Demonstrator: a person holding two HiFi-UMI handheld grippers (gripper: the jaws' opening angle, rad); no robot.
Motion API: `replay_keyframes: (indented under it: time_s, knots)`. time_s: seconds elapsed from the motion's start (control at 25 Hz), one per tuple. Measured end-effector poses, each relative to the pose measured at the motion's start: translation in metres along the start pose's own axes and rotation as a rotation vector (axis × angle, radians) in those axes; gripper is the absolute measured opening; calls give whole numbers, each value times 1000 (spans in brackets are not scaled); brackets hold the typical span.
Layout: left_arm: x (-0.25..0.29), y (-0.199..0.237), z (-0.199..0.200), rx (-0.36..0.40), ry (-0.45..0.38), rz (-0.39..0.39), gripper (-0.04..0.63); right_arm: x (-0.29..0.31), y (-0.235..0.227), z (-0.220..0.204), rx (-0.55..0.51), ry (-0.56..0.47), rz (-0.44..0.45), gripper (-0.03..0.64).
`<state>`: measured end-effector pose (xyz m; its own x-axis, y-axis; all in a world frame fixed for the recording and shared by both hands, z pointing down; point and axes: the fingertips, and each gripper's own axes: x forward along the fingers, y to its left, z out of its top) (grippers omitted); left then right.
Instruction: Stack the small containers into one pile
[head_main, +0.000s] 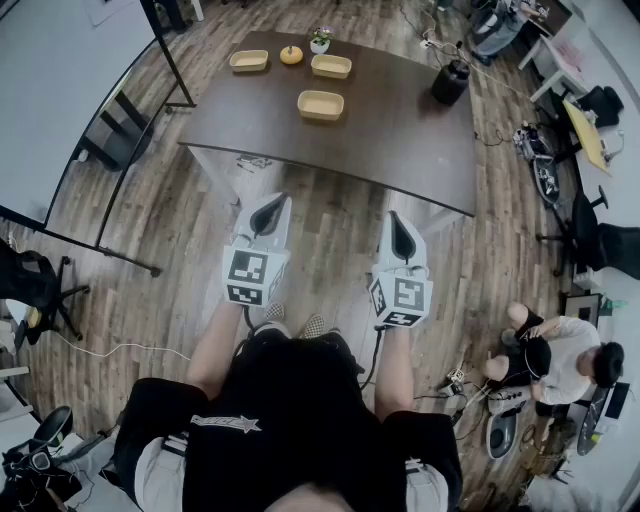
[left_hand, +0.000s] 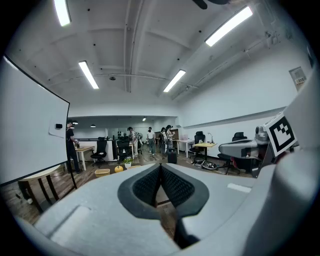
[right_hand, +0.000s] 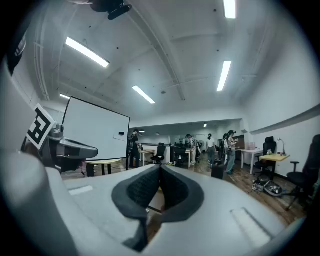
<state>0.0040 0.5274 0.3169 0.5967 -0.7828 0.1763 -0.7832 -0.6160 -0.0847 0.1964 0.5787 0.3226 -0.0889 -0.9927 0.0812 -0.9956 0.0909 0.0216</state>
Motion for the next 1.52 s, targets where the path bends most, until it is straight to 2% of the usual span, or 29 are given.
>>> replay_keyframes:
  time_s: [0.4,0.72,1.08,1.52]
  knots:
    - [27,6,3,-8,4,35,11,26,-18,-4,6,18,15,3]
    - [73,39,3,-9,8,48,11,88,-22,-8,-2,37,32,3]
    - [186,120,-6,-28,26,13,11,214,-31,-18,-9,77,-2,3]
    - [322,192,-38,-40,143,-87,11,353,-42,-48,20,192,-58,3]
